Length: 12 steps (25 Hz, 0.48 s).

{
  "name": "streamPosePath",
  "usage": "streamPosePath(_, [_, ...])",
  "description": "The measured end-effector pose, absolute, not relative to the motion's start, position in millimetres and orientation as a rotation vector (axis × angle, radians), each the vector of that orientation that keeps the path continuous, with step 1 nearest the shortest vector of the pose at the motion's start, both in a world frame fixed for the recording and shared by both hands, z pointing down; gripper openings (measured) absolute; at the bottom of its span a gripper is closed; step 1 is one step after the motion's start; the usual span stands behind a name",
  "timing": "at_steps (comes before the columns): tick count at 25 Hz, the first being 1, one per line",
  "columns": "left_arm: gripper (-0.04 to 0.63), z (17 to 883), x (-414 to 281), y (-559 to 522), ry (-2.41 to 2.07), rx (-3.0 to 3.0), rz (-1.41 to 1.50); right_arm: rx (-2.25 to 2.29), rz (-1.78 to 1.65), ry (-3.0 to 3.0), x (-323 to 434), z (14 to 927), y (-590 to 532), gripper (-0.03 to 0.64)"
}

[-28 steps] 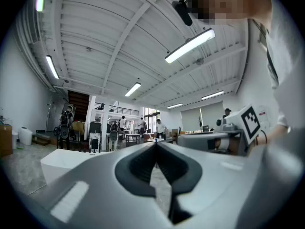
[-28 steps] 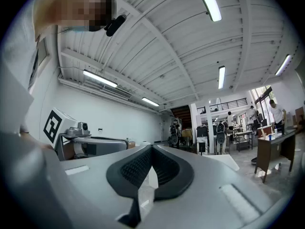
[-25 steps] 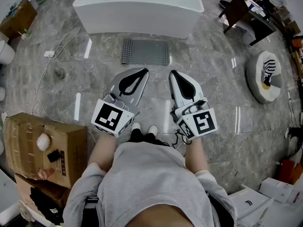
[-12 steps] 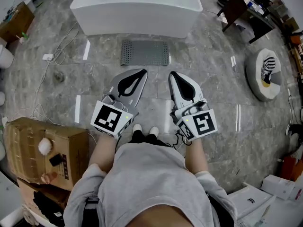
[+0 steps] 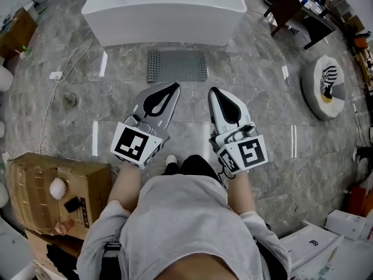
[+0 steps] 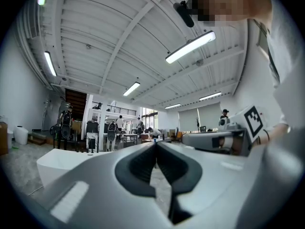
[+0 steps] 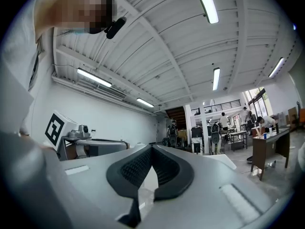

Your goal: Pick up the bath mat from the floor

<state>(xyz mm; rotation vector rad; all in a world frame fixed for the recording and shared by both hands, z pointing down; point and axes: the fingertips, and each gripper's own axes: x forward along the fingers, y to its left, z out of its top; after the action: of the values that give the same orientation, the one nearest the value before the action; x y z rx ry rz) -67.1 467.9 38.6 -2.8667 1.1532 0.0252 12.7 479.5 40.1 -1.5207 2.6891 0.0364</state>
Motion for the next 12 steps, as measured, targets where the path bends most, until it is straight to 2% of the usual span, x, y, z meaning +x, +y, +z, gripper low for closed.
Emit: streamPosePath(12, [0.0,42,-47,389,1.235,-2.826,0.033,-1.522,0.049,2.661,56,34,401,0.0])
